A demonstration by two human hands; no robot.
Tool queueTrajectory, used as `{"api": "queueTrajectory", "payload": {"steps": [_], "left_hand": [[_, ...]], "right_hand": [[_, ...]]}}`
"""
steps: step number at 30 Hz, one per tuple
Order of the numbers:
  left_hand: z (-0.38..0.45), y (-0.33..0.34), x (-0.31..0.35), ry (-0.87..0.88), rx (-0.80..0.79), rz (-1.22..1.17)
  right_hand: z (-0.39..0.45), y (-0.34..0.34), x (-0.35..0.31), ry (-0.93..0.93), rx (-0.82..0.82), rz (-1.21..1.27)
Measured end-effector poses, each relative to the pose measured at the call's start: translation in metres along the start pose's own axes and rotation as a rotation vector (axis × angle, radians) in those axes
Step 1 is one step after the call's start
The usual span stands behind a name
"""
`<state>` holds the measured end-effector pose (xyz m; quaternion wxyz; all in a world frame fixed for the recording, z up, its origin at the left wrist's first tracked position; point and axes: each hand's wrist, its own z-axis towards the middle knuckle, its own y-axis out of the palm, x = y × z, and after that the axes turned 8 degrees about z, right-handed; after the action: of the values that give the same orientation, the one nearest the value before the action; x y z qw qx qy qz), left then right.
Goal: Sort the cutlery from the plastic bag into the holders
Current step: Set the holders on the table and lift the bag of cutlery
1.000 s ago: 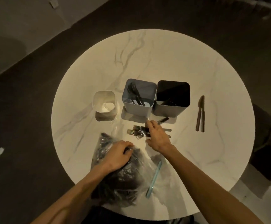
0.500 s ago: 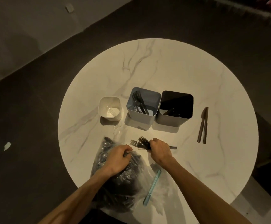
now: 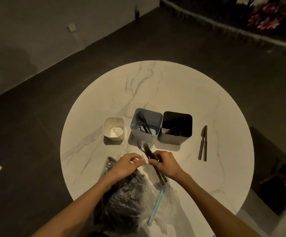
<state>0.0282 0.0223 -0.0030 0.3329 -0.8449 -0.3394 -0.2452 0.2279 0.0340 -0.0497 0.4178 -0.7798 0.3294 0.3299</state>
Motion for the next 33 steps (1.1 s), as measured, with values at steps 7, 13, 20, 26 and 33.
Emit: {"api": "queueTrajectory", "payload": {"steps": [7,13,20,26,33], "left_hand": [[-0.003,-0.009,0.067,-0.003,-0.094,-0.551],[0.02,-0.02,0.1,0.002,-0.003,-0.653],[0.051,-0.027,0.159,0.073,0.092,-0.645],[0.08,-0.012,0.189,0.072,0.014,-0.49],[0.112,0.011,0.191,0.0,-0.084,-0.455]], "right_hand": [[-0.013,-0.022,-0.063,-0.149,-0.043,0.445],[-0.013,-0.059,-0.085,-0.167,0.066,0.439],[-0.006,-0.145,-0.028,0.049,0.645,0.6],[0.025,-0.166,0.074,0.443,0.722,0.346],[0.041,-0.142,0.118,0.598,0.555,0.079]]}}
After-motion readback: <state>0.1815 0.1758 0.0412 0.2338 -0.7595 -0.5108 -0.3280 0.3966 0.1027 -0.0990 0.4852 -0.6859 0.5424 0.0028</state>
